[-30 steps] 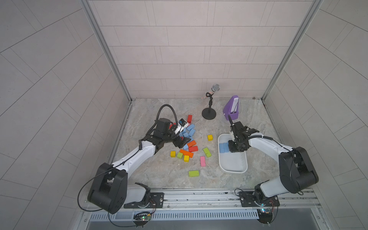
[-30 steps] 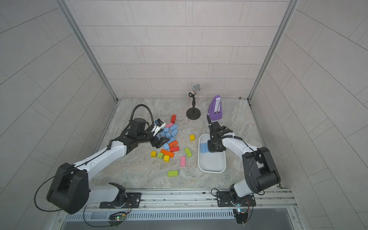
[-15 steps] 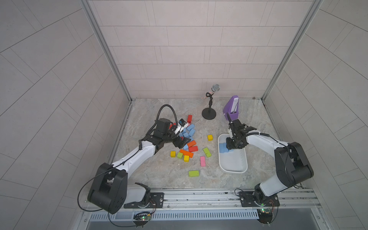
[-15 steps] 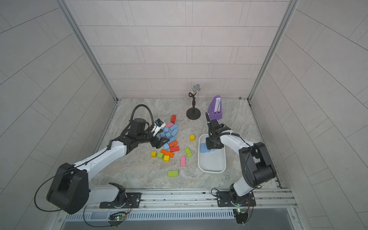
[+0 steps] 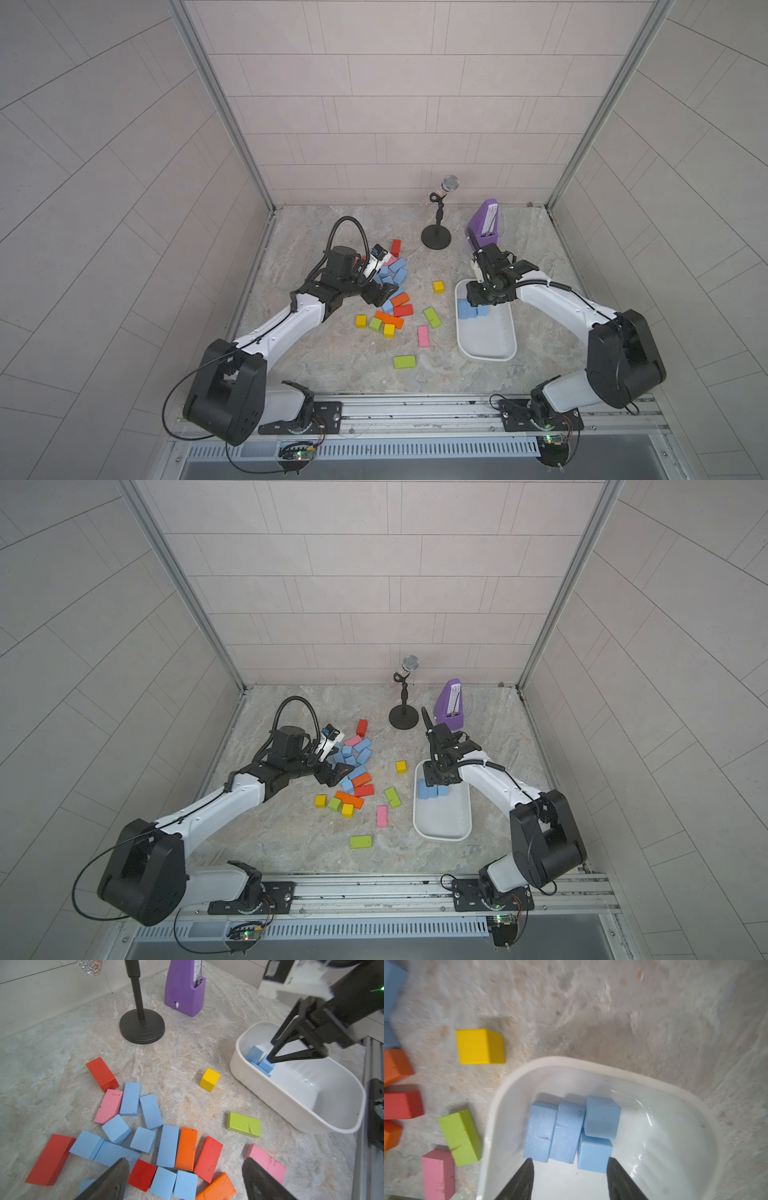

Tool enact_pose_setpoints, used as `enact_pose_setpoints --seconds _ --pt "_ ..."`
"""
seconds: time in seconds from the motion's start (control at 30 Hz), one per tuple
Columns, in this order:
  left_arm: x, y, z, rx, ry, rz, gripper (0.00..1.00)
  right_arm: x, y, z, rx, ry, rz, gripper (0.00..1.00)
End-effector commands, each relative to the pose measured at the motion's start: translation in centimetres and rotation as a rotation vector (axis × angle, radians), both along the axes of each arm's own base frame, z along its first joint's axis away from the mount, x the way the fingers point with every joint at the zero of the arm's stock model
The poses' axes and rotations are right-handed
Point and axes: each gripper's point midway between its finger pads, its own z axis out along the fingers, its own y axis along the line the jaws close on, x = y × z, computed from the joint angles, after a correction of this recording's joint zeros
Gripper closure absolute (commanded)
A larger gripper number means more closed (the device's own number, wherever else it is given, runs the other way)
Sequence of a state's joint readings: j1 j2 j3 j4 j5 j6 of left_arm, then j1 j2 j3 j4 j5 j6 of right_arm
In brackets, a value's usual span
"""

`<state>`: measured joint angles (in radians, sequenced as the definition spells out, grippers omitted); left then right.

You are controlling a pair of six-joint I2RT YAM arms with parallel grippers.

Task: Pick out the blue building blocks
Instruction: Place the building block in the storage box, then pick up the building block from the center of the board.

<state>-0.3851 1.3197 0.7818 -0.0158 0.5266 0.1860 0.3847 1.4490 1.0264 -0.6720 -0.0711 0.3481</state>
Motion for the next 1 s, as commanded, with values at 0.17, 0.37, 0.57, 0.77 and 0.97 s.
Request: enact_pose_setpoints --seconds 0.17,0.37,0.57,0.77,0.97 --pt "4.8 5.2 0.4 0.078 -0.045 0.391 0.01 1.1 8.5 3.6 -0.024 -0.123 0.211 0.42" --pt "6.7 10.3 0.4 0.060 -0.037 0.607 0.00 2.7 16.2 1.5 -0.025 -0.084 0.362 0.42" --pt "7.2 13.8 0.0 -0.002 0.012 0.691 0.00 5.6 20.5 -1.1 -0.017 -0.064 0.423 0.39" --pt "7.3 14.4 0.3 -0.026 -0.002 0.703 0.00 9.2 20.6 -3.5 -0.088 -0.048 0.396 0.35" --pt "7.4 14.3 0.4 -0.032 -0.010 0.694 0.00 11.3 20.1 -5.0 -0.039 -0.013 0.315 0.34"
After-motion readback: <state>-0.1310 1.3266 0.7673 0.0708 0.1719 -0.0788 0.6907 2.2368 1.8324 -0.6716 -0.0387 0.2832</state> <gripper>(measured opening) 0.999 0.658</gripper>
